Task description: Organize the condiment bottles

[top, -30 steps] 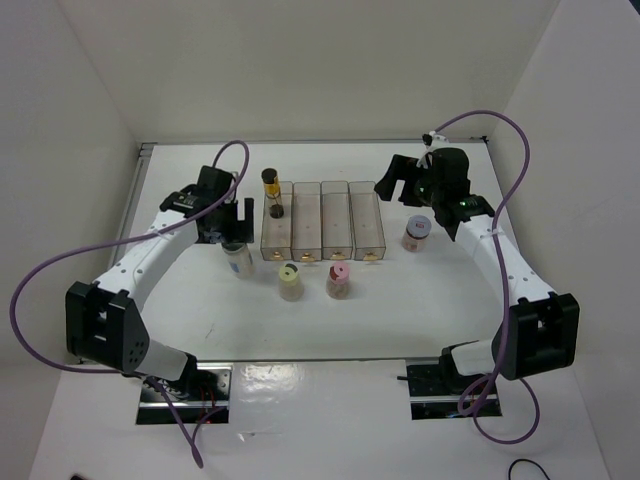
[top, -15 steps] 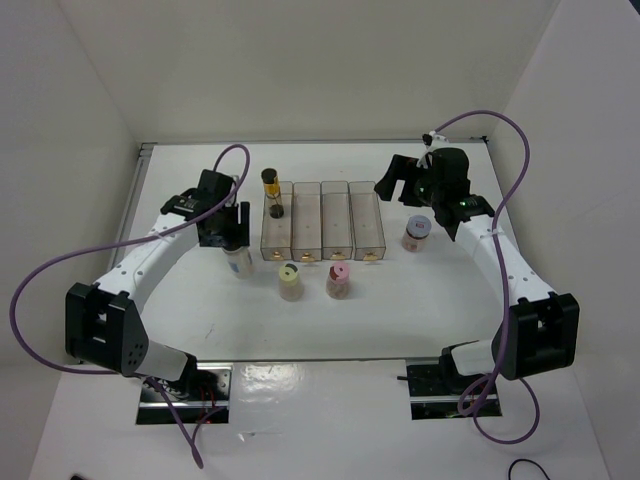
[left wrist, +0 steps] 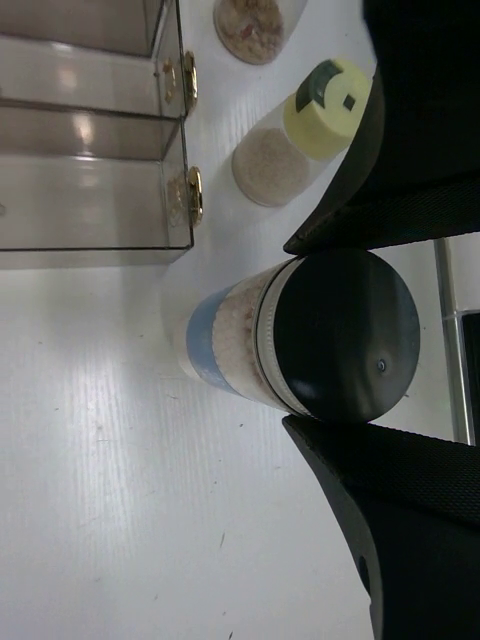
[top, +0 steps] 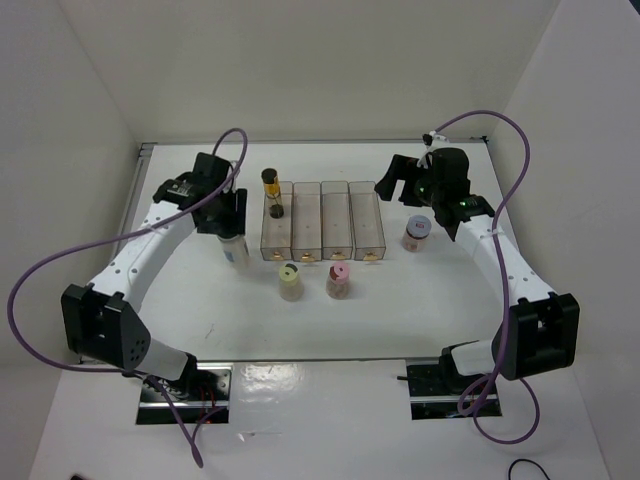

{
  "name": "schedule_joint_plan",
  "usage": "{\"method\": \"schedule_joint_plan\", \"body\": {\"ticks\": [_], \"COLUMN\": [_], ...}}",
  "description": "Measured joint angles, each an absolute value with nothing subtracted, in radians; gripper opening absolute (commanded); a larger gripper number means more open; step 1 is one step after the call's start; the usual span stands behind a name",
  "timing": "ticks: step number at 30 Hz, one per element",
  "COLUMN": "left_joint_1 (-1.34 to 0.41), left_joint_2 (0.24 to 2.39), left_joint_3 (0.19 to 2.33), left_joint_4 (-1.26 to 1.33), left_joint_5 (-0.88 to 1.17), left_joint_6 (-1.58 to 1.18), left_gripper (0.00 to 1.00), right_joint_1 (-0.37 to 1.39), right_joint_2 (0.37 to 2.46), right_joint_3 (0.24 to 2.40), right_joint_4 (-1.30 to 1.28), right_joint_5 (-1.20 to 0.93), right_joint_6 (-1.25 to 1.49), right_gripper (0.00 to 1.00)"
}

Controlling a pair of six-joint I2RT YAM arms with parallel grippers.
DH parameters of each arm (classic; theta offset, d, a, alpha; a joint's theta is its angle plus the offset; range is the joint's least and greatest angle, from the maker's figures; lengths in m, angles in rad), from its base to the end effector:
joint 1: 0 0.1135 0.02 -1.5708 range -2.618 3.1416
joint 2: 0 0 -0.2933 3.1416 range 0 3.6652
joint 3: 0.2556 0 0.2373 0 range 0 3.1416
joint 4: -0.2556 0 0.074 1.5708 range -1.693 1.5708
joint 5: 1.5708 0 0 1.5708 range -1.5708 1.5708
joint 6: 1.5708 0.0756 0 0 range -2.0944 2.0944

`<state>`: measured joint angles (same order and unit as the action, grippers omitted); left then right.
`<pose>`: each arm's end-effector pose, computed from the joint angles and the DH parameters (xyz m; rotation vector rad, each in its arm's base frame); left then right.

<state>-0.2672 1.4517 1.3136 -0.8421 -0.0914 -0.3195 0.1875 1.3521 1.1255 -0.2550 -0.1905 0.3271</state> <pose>0.2950 -0.0736 0.3085 -0.1021 2.5466 -0.1126 0.3166 0.0746 0.3380 0.0250 2.0824 0.5125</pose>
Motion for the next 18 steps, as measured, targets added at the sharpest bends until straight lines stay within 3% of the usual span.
{"method": "schedule_joint_plan", "body": {"ticks": [18], "left_joint_1": [-0.356], "left_joint_2": [1.562], "left_joint_3": [1.828], "left_joint_4": [-0.955], "left_joint_5": [0.039], "left_joint_6": [-0.234], "left_gripper": [0.45], "right_joint_1": [0.187], "right_joint_2": [1.343], "right_joint_3": [1.120], "right_joint_4": [-0.293], "right_joint_5": [-0.074], "right_joint_6": [0.341], "right_gripper": [0.98]}}
